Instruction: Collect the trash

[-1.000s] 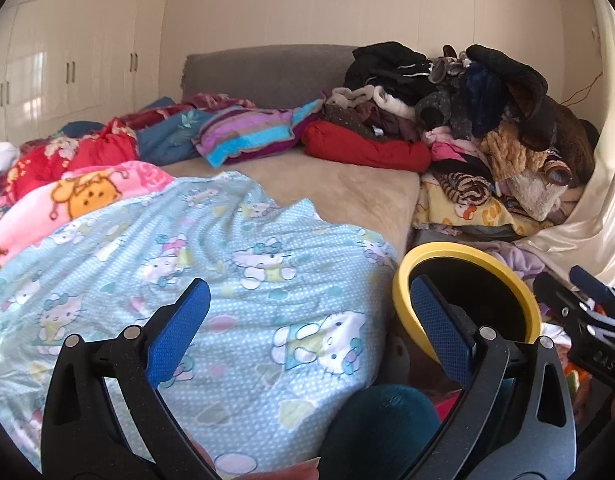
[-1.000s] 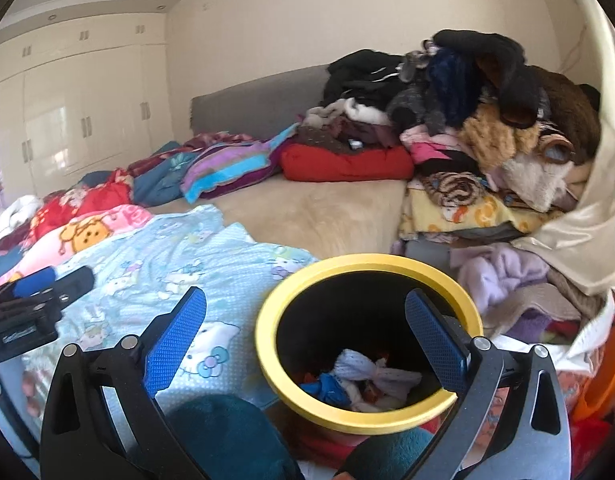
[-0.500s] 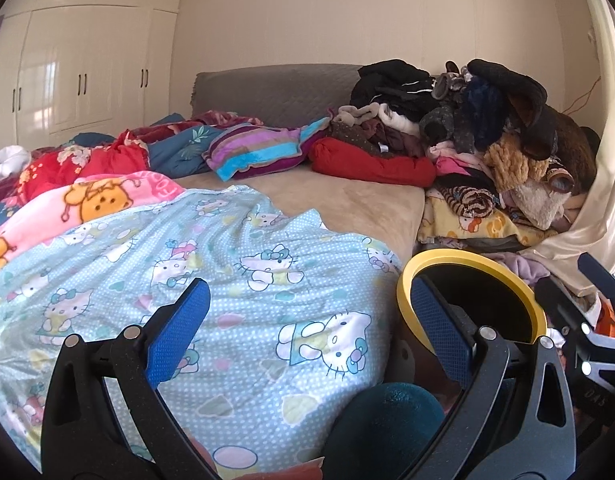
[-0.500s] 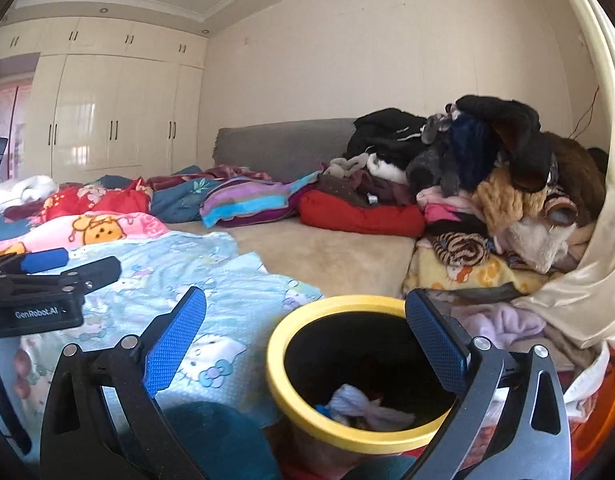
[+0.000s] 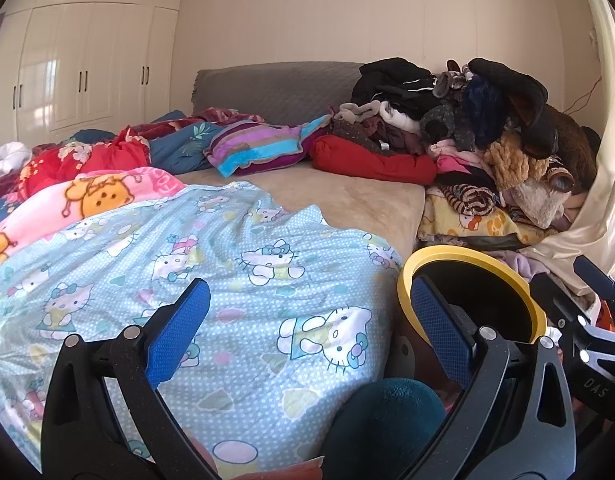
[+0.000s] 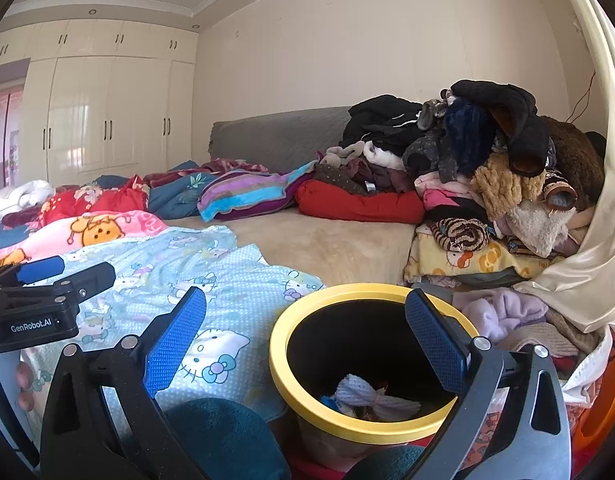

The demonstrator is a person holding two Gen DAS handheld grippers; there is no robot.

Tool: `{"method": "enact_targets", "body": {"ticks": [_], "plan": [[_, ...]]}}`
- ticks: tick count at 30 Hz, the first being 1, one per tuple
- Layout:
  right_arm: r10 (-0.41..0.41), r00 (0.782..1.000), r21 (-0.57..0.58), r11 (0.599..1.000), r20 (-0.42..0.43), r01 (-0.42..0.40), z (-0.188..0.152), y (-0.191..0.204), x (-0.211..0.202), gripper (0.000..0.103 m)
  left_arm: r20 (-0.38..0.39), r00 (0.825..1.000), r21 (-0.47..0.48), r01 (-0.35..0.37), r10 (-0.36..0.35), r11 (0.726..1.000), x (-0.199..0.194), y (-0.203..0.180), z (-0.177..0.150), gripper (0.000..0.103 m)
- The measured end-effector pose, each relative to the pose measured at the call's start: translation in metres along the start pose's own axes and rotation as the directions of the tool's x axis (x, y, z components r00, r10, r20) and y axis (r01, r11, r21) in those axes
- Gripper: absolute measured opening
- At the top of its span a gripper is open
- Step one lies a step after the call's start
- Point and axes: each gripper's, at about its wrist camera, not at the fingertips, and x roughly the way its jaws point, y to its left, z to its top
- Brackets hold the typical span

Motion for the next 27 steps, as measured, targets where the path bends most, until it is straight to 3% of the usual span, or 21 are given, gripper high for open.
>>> {"method": "enact_targets", "body": {"ticks": [27], "plan": [[-0.011,1.0,0.021,1.0,-0.008,0.011,0.0002,-0.0009,0.0007,0.097,-0.001,1.0,0.0,0.0,0.0,1.0,-0.0009,0.0024,-0.0008,0.092]]}}
